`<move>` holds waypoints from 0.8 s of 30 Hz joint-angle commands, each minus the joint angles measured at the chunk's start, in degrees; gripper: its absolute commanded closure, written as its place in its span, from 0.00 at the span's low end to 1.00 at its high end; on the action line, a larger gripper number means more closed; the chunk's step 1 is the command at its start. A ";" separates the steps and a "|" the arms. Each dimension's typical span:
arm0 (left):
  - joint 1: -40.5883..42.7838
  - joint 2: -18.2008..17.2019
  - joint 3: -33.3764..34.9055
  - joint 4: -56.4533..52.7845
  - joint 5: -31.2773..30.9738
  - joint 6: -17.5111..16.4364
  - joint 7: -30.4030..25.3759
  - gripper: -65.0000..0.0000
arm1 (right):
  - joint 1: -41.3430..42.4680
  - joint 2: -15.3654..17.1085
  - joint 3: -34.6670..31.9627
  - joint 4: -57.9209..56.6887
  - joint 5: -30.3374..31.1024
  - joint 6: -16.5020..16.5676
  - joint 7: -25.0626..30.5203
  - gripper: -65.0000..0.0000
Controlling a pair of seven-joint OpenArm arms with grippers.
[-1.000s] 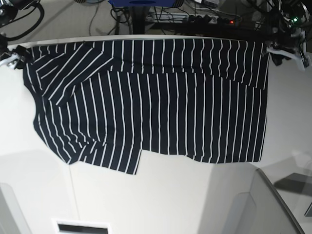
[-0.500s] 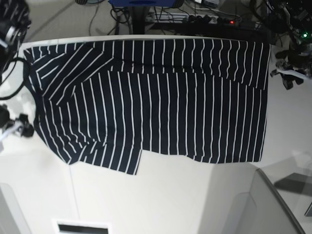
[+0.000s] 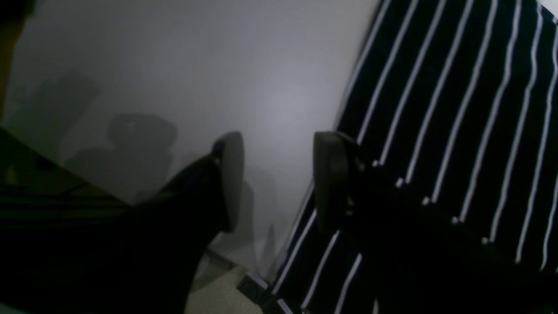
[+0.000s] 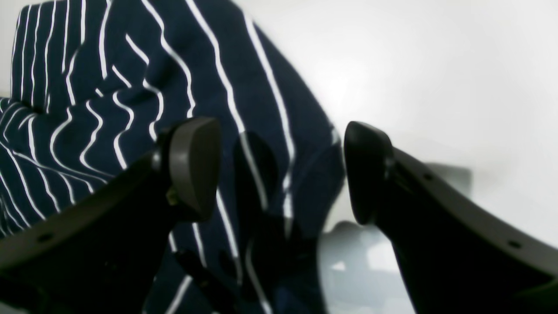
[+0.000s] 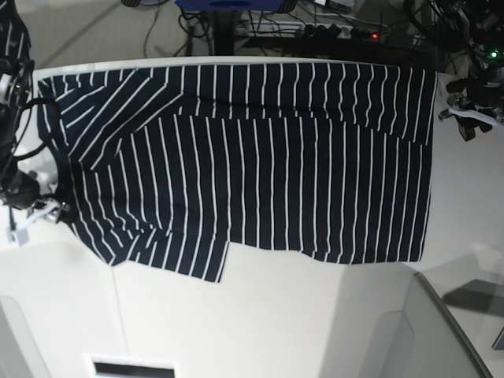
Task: Layout the t-shirt on the table in an organized manner, then fold the t-shirt properly
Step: 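Release the edge and lower both grippers onto the shirt body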
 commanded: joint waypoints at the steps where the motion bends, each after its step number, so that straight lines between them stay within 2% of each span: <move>1: 0.08 -0.83 -0.38 0.85 -0.05 0.16 -1.34 0.60 | 1.51 0.92 -0.03 0.77 0.70 -0.29 1.30 0.37; 4: 0.08 -0.83 -0.38 0.85 -0.14 0.16 -1.34 0.60 | 0.63 0.92 -0.11 0.77 0.70 -1.96 2.01 0.37; 11: 0.08 -0.83 -0.38 0.85 -0.05 0.16 -1.34 0.60 | -0.43 1.01 -0.20 0.69 0.61 -2.14 3.94 0.37; 13: 0.08 -0.83 -0.38 0.85 -0.14 0.16 -1.34 0.60 | -0.52 1.01 -0.20 0.69 0.61 -2.14 3.85 0.48; 16: 0.08 -0.83 -0.38 0.85 -0.14 0.16 -1.34 0.61 | -0.69 1.01 -0.20 0.95 0.61 -2.14 3.85 0.84; 18: 0.08 -0.75 -0.38 0.85 -0.22 0.16 -1.34 0.61 | -0.60 0.92 -0.20 1.39 0.61 -1.96 3.76 1.00; 21: 0.08 -0.66 -0.38 0.85 -0.22 0.16 -1.34 0.61 | -0.87 0.92 -0.03 3.76 0.70 -1.70 3.41 0.97; 24: 0.08 -0.57 -0.38 0.85 0.04 0.16 -1.34 0.61 | -2.89 0.83 0.15 9.56 0.96 -1.70 -1.42 1.00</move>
